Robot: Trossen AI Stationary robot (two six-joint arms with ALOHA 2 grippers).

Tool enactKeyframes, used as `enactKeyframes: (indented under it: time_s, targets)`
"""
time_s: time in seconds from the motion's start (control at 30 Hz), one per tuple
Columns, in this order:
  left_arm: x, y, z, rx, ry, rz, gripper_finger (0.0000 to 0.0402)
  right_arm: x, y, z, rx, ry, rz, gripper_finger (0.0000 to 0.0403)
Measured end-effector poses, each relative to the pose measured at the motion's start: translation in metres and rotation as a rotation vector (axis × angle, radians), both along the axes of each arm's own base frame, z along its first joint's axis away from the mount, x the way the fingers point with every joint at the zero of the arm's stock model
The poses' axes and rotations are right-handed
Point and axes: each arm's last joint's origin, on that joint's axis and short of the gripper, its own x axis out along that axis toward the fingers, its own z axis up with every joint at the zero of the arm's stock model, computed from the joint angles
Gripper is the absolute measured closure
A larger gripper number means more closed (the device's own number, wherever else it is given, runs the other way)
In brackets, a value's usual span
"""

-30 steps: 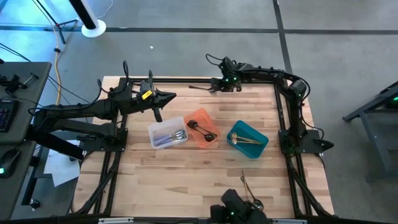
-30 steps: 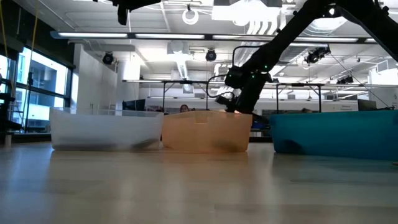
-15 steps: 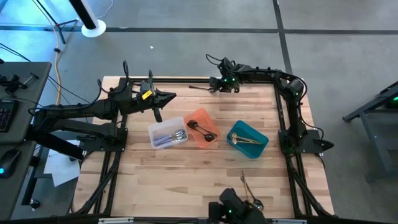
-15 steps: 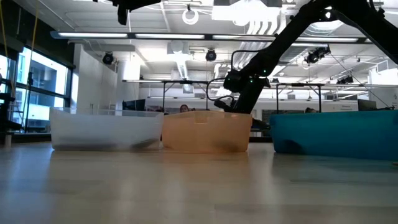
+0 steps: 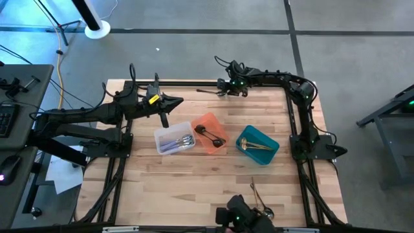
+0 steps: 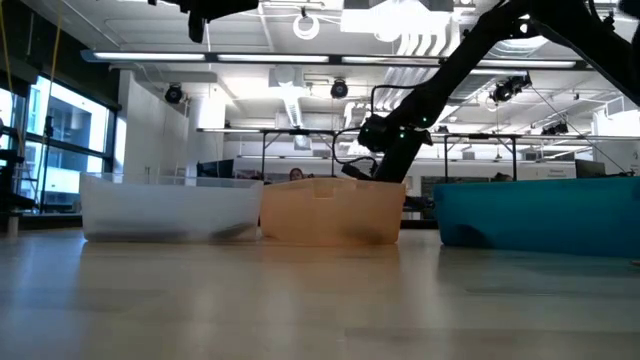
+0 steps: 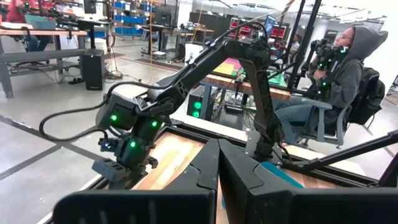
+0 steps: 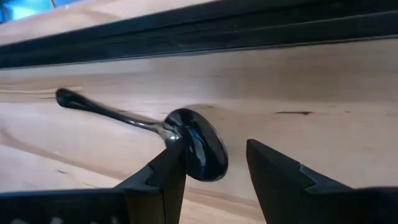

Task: Sort silverware by color (type)
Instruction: Put the black spoon into the orange bin

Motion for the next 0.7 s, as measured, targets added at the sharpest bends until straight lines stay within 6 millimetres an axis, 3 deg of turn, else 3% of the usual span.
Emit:
enactKeyframes:
  time_s: [0.4,0.7]
  targets:
    - [0.0000,0.0000,0.0000,0.000,0.000,0.000,0.0401,0.0022,-0.0021,-0.0025,0.012,-0.031,-0.025,0.0255]
    - [0.0000,0.0000,0.0000,0.000,0.000,0.000,0.0401,0.0021,-0.0021,-0.0025,0.001,-0.027,-0.005,0.0352]
